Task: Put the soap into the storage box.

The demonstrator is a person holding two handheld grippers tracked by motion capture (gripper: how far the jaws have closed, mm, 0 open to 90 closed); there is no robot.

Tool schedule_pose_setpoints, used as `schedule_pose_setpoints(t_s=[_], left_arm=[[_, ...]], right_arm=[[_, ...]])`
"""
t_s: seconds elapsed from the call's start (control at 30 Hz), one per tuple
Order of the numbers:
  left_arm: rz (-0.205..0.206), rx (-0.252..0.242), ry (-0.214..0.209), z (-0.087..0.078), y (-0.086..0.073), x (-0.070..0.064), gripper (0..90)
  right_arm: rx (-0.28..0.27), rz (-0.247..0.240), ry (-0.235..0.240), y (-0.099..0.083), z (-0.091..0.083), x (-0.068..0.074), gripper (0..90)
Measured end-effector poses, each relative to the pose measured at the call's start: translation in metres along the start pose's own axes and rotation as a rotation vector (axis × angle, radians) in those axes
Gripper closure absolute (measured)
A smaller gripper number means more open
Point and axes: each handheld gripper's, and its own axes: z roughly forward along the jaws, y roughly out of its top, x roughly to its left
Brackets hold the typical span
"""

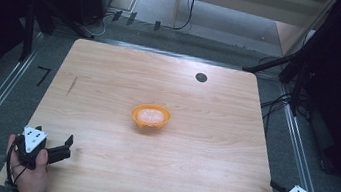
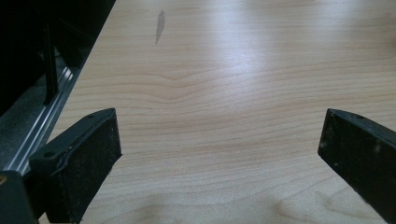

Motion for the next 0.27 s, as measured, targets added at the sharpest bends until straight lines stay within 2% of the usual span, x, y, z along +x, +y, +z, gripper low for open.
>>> schedule_pose_setpoints(t_s=[0.27], left_arm=[[0.003,-0.001,0.003,0.0003,0.0000,-0.0005,0.0]], right_arm=[[-0.015,0.011,0.000,-0.0043,-0.0002,0.0003,0.0]])
